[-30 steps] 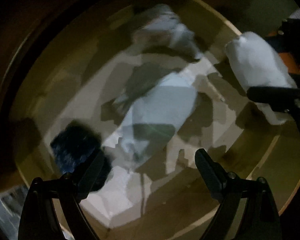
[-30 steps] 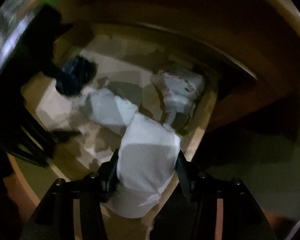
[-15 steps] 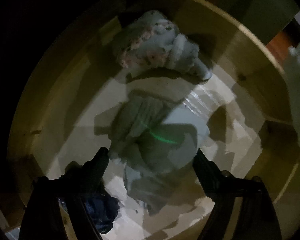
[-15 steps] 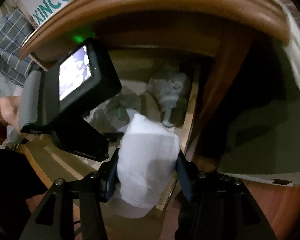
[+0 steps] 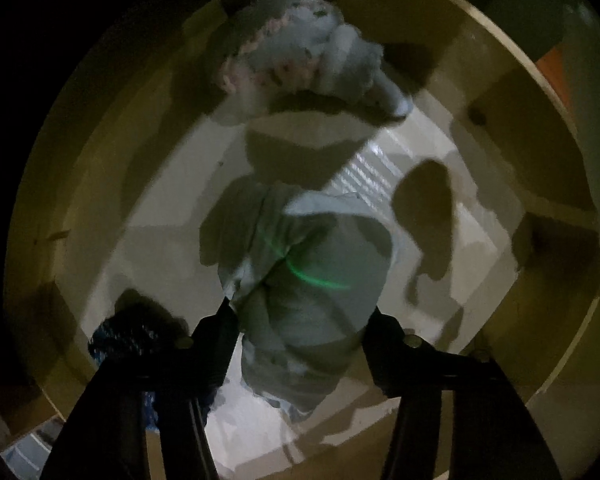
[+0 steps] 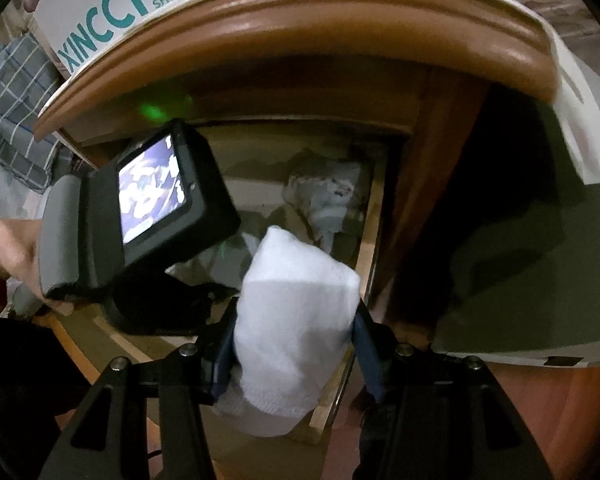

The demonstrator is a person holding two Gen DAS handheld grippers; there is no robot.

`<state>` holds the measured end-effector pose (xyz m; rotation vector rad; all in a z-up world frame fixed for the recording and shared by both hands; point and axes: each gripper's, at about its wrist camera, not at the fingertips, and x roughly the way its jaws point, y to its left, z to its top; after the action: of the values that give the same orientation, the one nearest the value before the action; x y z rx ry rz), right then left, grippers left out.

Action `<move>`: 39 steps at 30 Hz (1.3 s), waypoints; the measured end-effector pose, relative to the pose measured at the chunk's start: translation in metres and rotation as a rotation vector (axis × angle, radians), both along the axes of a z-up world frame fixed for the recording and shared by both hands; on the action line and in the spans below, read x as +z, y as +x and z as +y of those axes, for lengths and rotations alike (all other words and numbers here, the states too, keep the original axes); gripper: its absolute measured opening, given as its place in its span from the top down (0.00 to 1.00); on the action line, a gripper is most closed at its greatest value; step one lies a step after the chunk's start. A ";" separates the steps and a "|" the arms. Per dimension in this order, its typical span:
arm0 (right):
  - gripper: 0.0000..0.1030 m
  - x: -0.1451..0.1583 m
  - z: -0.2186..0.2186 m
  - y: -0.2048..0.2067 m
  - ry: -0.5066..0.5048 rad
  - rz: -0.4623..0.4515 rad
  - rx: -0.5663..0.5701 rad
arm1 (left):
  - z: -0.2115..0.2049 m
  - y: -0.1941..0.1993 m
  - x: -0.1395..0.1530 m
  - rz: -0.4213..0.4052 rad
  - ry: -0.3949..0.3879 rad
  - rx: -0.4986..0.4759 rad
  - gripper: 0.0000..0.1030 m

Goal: Take underwear out of drawer
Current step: 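Grasp the light grey garment with the left gripper while the right gripper holds the white garment, then carry the light grey garment into the shoe box and open the left gripper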

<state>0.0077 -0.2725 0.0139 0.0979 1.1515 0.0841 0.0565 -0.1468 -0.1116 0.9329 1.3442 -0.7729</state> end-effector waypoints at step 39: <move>0.49 -0.006 0.010 0.008 -0.054 0.000 -0.013 | 0.139 -0.043 0.239 -0.279 -0.444 0.452 0.56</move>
<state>0.0159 -0.2621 0.0080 0.0573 1.1519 0.0416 0.0139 -0.0075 0.1273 0.3471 1.0238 -0.5330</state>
